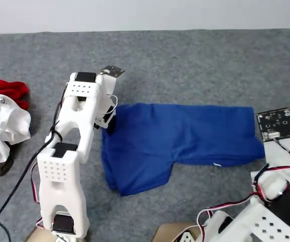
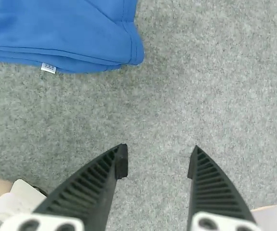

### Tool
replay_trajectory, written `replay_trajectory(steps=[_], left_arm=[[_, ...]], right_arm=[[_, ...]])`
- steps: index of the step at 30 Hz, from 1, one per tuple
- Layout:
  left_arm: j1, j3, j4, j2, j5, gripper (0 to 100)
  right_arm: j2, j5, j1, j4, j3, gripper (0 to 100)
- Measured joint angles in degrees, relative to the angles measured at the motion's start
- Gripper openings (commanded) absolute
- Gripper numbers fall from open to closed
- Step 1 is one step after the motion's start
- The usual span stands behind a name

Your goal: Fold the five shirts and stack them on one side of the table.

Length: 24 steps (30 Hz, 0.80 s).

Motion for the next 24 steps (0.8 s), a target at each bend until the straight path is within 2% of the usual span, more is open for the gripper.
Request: replay_trajectory(steps=[3, 11, 24], left_arm=[[0.53, 0.0, 0.0, 0.0, -0.09, 16], [1.76, 0.0, 0.0, 0.0, -0.09, 2], [1.76, -0.88, 0.18, 0.0, -0.09, 1]], right_arm=[[0.0, 0.0, 0.0, 0.0, 0.0, 21.2], [0.0, 0.0, 0.0, 0.0, 0.0, 21.1], [0.0, 0.0, 0.0, 0.0, 0.0, 21.1]])
